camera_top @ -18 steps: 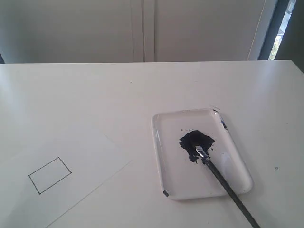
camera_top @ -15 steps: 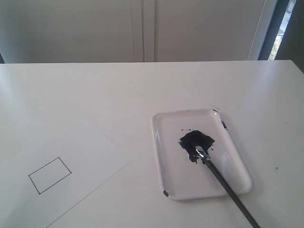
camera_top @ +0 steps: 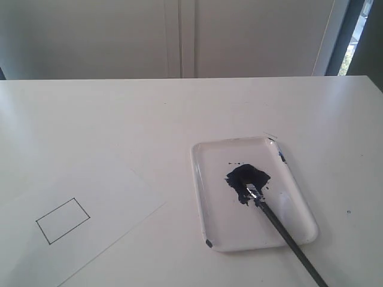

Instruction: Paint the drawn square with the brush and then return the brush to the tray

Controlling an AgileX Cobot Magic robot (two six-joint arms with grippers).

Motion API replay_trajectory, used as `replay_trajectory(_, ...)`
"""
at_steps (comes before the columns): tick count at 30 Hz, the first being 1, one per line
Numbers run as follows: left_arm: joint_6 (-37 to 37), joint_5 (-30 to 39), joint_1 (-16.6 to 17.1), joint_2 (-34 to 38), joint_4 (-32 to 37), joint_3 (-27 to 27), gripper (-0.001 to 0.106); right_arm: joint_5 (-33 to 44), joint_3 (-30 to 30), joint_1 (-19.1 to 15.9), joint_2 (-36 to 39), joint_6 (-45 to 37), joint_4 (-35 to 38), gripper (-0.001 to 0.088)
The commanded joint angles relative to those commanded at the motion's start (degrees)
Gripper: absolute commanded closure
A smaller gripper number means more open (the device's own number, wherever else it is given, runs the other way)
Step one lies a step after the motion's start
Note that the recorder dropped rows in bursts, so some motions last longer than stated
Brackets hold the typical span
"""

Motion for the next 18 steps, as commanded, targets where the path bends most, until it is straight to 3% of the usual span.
replay_trajectory(4, -0.86, -1.88, 0.0, 0.0, -0.24, 0.0, 0.105, -0.23, 0.0, 0.0, 0.0, 1.49, 0.7, 0.0459)
replay_trajectory(7, -3.41, -7.31, 0.0, 0.0, -0.66, 0.0, 0.105, -2.42, 0.0, 0.0, 0.0, 8.56, 6.28, 0.0459)
replay_trajectory(10, -3.14, -11.68, 0.0, 0.0, -0.66, 0.0, 0.105, -4.91, 0.0, 0.0, 0.0, 11.77, 6.65, 0.0459)
replay_trajectory(18, -3.14, -11.81, 0.0, 0.0, -0.4, 0.0, 0.105, -7.67, 0.0, 0.0, 0.0, 11.77, 6.73, 0.0459)
